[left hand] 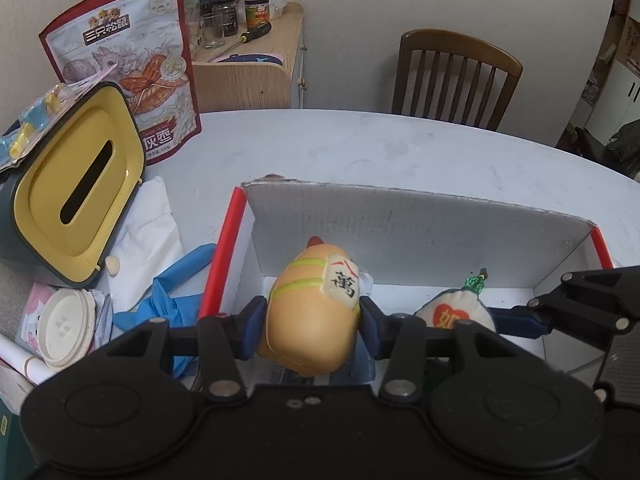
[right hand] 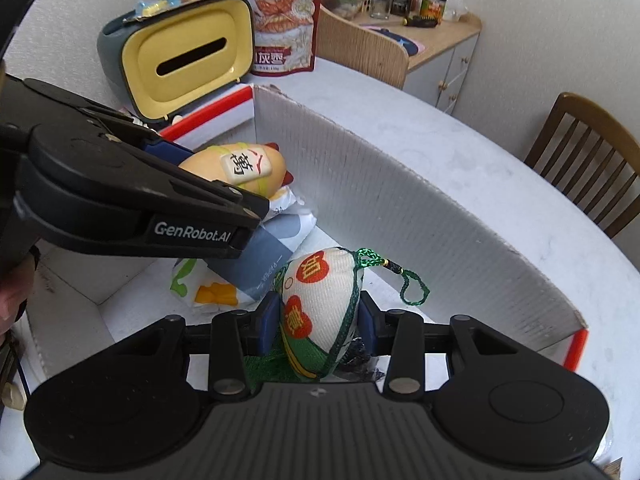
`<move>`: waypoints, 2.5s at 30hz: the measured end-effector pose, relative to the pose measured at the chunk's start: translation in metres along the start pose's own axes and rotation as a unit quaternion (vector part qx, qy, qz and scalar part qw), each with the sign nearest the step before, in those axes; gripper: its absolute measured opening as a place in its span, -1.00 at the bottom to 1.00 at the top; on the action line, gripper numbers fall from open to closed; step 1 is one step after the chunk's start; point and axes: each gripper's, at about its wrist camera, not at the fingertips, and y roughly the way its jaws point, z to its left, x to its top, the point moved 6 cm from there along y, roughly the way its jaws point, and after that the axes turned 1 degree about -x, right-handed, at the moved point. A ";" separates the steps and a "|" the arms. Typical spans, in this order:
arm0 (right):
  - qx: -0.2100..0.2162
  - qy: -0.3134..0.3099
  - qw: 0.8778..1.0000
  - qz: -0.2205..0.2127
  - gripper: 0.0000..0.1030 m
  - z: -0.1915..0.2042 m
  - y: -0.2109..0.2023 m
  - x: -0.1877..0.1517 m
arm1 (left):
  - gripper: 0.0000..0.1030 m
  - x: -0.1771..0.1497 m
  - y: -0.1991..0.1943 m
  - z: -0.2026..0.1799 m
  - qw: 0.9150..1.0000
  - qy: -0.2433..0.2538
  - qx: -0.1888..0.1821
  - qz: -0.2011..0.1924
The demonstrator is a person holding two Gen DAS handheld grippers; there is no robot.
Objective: Organize objects
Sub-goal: 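Carry the pig figurine and sachet with both grippers into the red box, then open both grippers to release the figurine and sachet in the box, then withdraw both grippers from the box toward the remaining items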
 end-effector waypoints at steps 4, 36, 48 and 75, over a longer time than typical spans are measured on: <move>0.006 0.011 1.000 0.009 -0.20 -0.001 0.007 0.000 | -0.08 0.001 0.001 -0.002 1.000 0.006 -0.003 0.002; 0.043 0.088 0.993 -0.059 0.27 -0.025 -0.096 -0.027 | 0.43 -0.005 -0.049 -0.021 0.999 0.009 -0.022 -0.025; 0.040 0.109 0.989 -0.096 0.32 -0.031 -0.152 -0.045 | 0.61 -0.012 -0.100 -0.059 0.996 0.028 -0.055 -0.061; -0.020 0.222 0.964 -0.143 0.61 -0.135 -0.252 -0.200 | 0.99 -0.054 -0.144 -0.202 0.988 0.082 -0.101 -0.085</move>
